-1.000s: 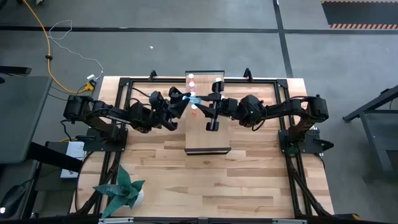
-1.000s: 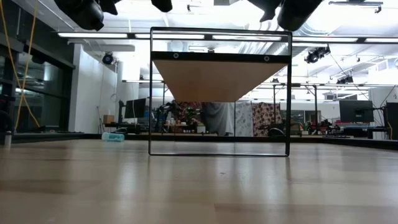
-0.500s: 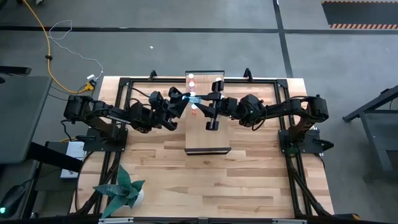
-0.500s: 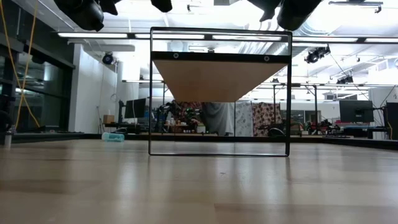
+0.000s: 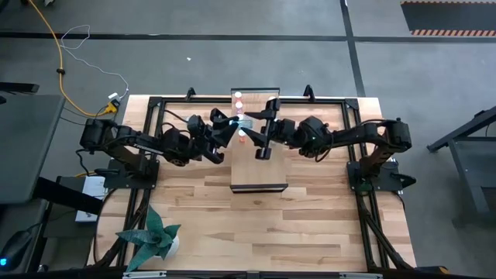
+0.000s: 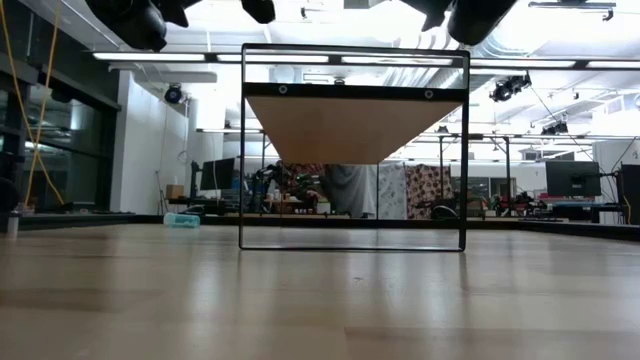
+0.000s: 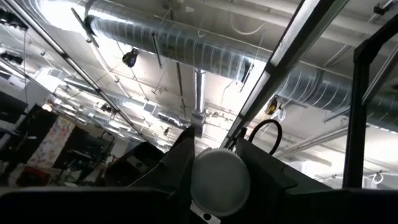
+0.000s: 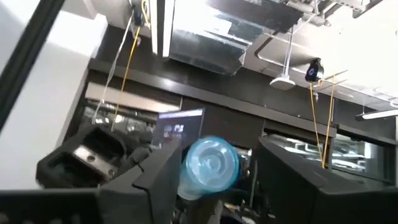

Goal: Pick and place medicine bottles onto shelf by color
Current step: Put the transparent blue pill bottle on the shelf

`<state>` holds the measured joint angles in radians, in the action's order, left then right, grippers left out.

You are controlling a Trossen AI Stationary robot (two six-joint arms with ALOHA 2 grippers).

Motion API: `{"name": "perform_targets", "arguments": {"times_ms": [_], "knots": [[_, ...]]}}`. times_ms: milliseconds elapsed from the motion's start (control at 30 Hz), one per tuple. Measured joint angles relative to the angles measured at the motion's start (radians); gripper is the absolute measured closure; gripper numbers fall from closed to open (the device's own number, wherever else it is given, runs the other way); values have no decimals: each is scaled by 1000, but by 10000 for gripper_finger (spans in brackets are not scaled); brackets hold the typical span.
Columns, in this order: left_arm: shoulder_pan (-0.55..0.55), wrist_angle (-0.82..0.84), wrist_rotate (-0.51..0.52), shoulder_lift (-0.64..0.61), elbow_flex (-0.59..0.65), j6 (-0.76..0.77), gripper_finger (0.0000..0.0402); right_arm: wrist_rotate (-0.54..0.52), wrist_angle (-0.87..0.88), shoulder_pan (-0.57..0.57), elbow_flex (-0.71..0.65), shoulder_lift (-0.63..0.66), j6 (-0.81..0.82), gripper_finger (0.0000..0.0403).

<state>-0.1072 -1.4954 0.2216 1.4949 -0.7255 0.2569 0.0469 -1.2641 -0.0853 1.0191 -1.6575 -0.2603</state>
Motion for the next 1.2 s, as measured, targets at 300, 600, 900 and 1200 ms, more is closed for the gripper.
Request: {"name": "perform_targets", "arguments": {"times_ms": [300,600,900,1200], "knots": [[-33,191,-1,-160,66,-37,305,-74,469,-1,-51,243,-114,181],[-18,993,3,-301,-40,-51,304,-182,1059,9,-52,545,-106,180],[14,1876,3,-180,-408,-111,304,-211,1253,41,-52,706,-28,180],[18,2144,-62,-7,-613,-247,304,-212,1275,48,-53,695,-26,180]]}}
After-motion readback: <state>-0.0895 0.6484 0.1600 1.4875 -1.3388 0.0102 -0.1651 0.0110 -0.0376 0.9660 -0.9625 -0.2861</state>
